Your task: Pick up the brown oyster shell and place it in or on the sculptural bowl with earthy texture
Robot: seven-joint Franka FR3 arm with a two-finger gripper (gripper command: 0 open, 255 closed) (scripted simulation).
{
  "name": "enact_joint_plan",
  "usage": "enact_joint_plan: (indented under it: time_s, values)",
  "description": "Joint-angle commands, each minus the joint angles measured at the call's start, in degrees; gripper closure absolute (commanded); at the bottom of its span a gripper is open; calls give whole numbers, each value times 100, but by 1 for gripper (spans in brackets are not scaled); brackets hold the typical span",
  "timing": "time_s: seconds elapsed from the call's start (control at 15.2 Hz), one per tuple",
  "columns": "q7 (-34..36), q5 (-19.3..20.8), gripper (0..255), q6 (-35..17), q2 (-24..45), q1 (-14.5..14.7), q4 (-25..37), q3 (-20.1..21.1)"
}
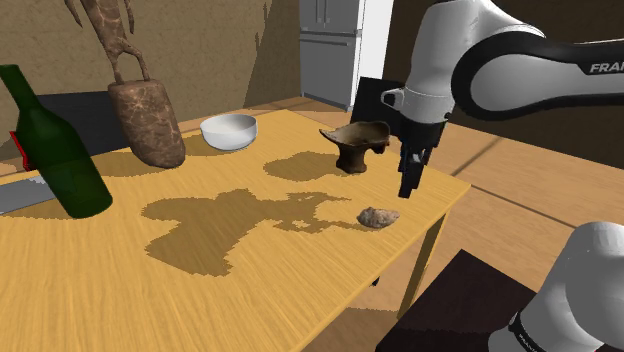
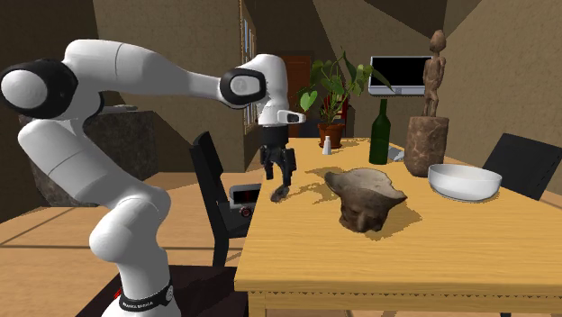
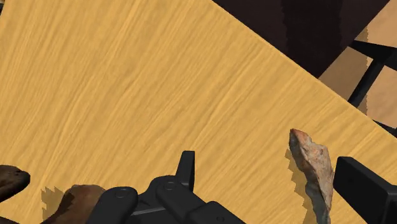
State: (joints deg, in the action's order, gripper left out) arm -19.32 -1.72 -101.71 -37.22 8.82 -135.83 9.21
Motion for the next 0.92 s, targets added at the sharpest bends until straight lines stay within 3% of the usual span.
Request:
enact_joint_plan:
  time_s: [0.0,0.26,0.86]
  values:
    - [-212,-9,0,-261,170,217,-48,175]
    - [-628,-2,0,-661,437,625,-109,502]
    - [-641,7,0,-1301,579,637,-605,552]
